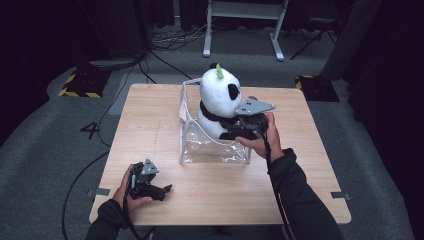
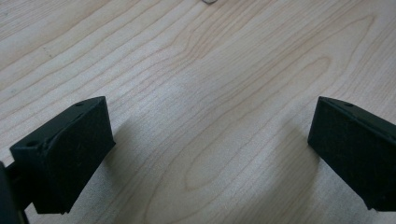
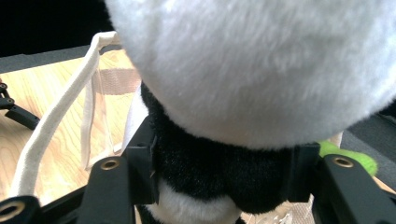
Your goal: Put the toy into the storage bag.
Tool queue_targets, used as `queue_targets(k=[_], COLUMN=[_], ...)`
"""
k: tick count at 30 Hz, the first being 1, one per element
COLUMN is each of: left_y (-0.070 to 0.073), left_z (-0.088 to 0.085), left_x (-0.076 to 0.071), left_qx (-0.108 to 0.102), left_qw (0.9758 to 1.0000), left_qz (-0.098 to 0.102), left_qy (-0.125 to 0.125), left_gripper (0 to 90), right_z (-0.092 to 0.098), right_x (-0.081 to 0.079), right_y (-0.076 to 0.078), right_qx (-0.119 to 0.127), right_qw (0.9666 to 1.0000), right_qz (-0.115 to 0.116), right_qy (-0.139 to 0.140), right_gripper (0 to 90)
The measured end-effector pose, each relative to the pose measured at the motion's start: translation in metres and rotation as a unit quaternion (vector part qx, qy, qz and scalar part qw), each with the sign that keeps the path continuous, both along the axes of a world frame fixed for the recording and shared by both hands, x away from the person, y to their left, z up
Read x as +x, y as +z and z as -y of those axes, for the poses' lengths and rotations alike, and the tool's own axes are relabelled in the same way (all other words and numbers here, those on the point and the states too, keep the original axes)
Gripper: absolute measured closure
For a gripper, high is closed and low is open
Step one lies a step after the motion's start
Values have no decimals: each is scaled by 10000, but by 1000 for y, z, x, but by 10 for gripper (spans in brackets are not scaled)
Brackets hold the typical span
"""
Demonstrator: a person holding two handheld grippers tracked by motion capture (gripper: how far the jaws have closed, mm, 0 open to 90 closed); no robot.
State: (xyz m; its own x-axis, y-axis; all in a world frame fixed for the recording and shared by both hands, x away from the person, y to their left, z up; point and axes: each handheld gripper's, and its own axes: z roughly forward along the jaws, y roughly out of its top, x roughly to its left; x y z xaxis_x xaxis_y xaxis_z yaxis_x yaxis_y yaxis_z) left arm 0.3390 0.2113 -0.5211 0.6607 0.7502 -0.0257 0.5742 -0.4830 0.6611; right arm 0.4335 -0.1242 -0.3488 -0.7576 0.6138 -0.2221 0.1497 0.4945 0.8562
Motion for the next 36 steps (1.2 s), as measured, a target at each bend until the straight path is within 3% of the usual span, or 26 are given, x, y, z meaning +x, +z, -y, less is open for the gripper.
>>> queue_targets(k=[12,23,30,36], left_y=[0,0,0,0], left_z=[0,0,0,0], left_x=[0,0,0,0], left_qx=[-5,-7,-9,-7], left_qw=[10000,10000,10000,10000], left_qz=[2,1,2,2], left_qy=[0,-1,0,0], left_gripper=[2,2,2,2], right_z=[-4,-5,-7,-5], right_x=[1,8,9,10], right_y=[-4,-9,-11,-10], right_qx=[-196,-430,-474,-499], right_qw=[9997,9974,9965,9966], right_qz=[-137,-572,-692,-634], right_qy=[4,-38,-19,-181], right_gripper=[395,322,340,428])
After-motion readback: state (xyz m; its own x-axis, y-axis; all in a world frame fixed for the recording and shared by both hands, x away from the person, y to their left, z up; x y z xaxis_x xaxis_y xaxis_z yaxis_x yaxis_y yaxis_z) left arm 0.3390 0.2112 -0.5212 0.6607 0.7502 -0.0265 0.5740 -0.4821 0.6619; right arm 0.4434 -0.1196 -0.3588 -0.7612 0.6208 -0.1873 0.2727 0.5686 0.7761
